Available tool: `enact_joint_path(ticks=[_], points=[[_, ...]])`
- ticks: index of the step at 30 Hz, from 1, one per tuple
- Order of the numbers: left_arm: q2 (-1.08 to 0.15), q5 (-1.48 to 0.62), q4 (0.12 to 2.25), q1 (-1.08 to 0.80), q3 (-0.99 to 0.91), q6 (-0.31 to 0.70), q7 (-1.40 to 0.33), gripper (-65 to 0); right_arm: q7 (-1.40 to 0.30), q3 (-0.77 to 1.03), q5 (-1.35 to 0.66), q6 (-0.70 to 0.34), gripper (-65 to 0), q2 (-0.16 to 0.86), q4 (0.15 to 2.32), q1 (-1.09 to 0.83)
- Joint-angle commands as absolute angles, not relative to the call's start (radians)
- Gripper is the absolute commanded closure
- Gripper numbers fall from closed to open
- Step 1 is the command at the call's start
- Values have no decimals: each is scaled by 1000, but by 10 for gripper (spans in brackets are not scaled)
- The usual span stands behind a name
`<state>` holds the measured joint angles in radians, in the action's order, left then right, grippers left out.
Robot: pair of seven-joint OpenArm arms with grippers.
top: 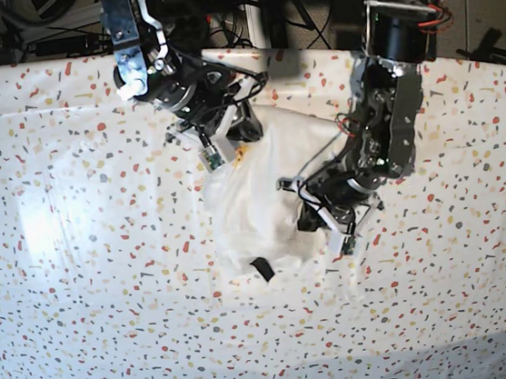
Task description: Fold the T-shirt properly
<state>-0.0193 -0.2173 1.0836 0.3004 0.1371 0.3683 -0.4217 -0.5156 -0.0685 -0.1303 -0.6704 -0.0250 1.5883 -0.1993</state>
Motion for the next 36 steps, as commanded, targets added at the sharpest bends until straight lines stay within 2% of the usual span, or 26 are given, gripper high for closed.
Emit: enact_joint_path(ticks=[1,9,12,15,20,26,30,36], points=[[-35,-232,1123,338,132,366,-423,0,-517,-58,-130,-680,0,-21,1637,-205],[-180,-408,1461,236,132,352,-609,0,-561,157,-136,-681,0,-17,1965,-336],[-253,-453,1614,132,132,292,-630,0,-608,239,-176,-685,0,-17,2033,-385],[-309,-403,1748,3,130,249,-638,0,-654,311,-250,-698,0,-17,2091,-448],[-374,-376,1914,-227,130,169,-704,0,-850,378,-349,-698,0,-20,2171,-566],[-450,-367,1998,-494,127,73,-624,0,-880,428,-374,-698,0,-23,2180,-740],[-449,-315,1998,-654,83,75,-608,0,-873,432,-376,-698,0,-23,2176,-878],[-446,-288,1956,-851,11,74,-451,0,-815,432,-367,-698,0,-24,2041,-964]])
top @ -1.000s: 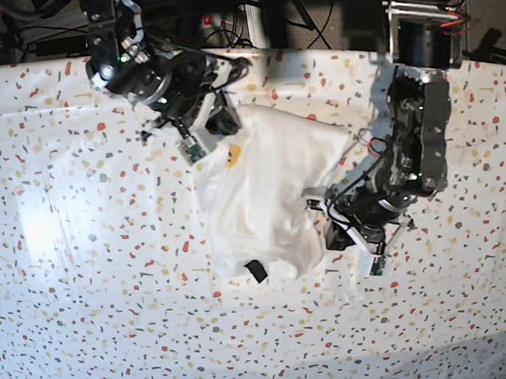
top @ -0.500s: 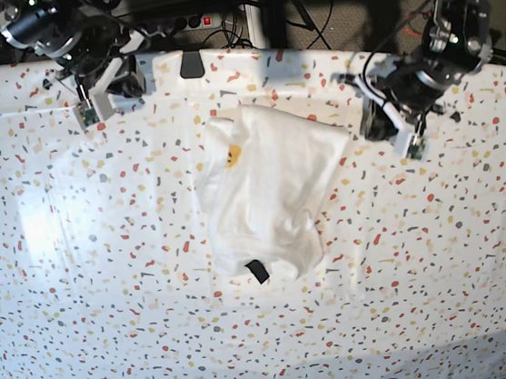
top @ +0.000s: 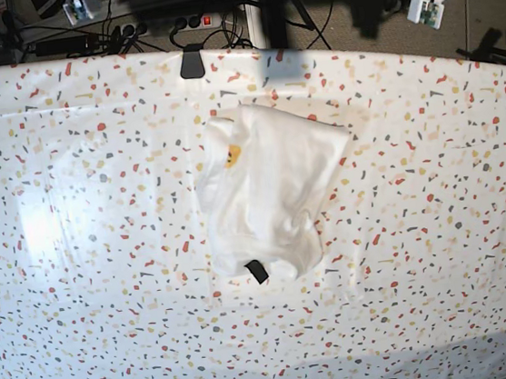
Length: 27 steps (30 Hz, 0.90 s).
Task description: Fold the T-shirt properly
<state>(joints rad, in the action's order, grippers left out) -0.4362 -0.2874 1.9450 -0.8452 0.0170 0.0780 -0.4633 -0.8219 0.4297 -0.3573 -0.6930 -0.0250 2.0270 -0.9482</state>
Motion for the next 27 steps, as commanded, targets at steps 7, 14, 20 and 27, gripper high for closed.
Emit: enact_joint_path(ticks=[7,14,20,27], points=[[-413,-288,1617,-804,7,80,-321,0,-709,432,-288,-698,0,17,1625,-823],[-298,-315,1084,-577,7,298,-229,0,-564,431,-200,-698,0,126,1118,-572],[-190,-313,636,-369,7,402,-114,0,-399,431,-118,-698,0,228,744,-382],[-141,-295,323,-197,7,396,-36,0,-273,431,-22,-694,0,268,502,-229]])
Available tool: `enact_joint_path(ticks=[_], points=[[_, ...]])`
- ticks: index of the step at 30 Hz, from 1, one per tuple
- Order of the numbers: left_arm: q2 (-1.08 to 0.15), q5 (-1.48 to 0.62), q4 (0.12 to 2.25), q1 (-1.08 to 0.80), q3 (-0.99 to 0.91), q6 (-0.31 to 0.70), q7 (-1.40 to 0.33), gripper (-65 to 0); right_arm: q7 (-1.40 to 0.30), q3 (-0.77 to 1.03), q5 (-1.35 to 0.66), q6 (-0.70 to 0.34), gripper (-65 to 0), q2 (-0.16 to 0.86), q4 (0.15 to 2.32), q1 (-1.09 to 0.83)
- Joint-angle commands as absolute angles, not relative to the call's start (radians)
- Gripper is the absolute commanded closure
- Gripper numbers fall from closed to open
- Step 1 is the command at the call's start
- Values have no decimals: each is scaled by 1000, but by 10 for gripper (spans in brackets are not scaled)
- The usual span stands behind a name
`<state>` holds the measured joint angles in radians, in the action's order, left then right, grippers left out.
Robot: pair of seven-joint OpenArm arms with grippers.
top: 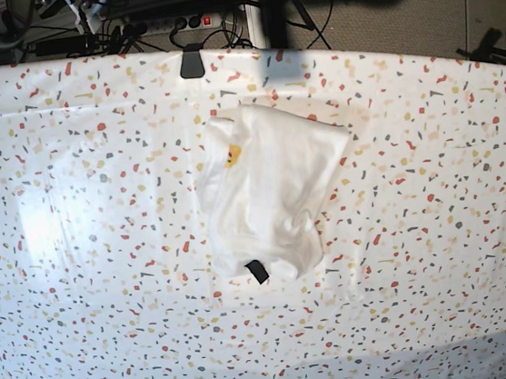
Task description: Fold the T-shirt properly
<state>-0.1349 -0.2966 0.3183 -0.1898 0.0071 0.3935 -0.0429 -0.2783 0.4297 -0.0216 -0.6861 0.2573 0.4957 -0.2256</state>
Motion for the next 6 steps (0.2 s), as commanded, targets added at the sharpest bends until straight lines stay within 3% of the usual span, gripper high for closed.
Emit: enact_joint_path(ticks=[1,6], points=[[-141,-321,299,-182,7,397,-34,0,-272,431,-22,-694,0,266,484,-215],[-141,-349,248,-144,7,396,-36,0,-268,420,-22,-688,0,258,450,-175]])
